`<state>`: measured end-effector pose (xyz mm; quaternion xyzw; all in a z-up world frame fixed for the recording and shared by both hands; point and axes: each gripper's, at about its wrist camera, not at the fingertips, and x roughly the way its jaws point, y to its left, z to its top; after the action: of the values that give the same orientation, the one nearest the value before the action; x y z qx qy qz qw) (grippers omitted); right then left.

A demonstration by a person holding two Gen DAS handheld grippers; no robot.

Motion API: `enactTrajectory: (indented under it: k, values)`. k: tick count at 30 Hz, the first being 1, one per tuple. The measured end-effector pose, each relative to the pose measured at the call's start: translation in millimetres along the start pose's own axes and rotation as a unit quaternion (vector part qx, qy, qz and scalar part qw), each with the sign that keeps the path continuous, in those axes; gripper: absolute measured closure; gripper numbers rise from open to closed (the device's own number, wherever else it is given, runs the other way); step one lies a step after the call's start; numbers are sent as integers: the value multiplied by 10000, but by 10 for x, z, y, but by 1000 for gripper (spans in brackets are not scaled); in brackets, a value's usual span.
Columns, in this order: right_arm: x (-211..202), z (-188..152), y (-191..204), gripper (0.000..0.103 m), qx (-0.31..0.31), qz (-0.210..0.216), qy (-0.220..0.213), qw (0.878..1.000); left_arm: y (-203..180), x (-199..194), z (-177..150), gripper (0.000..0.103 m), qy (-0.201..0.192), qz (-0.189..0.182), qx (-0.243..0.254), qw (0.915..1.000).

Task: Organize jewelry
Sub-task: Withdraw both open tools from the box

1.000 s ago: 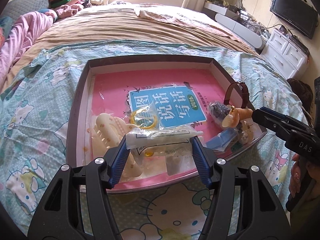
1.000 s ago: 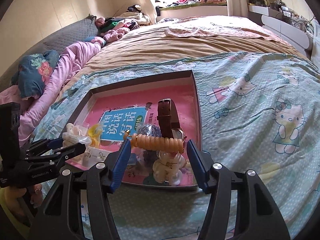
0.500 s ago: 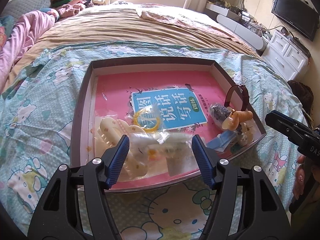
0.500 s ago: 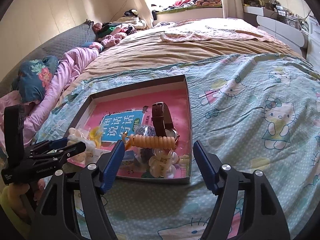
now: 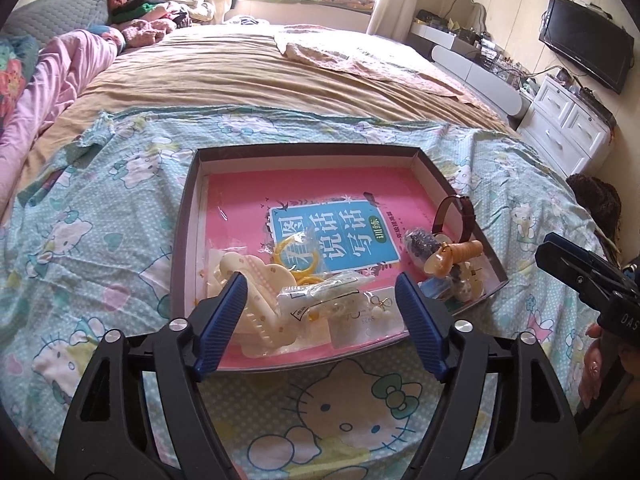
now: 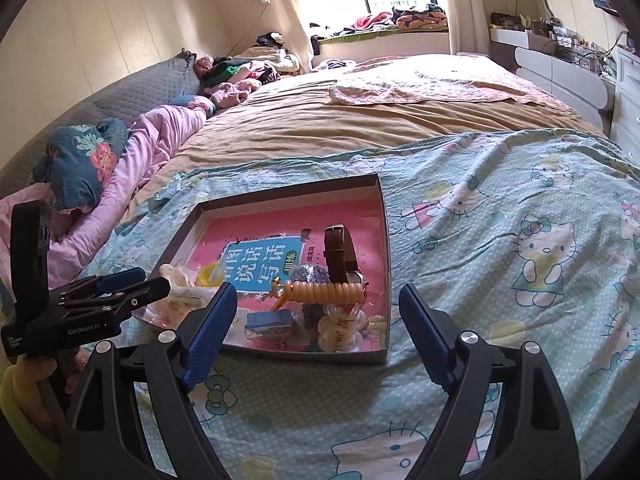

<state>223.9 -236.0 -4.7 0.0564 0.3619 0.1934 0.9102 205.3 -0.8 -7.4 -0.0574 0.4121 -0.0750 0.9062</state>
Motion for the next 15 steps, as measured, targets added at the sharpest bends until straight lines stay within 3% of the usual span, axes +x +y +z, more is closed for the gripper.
enactTrajectory:
  k: [9, 15]
  values:
    - [-380, -77, 89, 8, -146, -14, -280, 9995, -61, -378, -127, 10, -249, 57, -53, 9997]
    - [-580, -224, 141, 7, -213, -22, -361, 9991, -93, -611, -297, 10, -385, 55, -120, 9992]
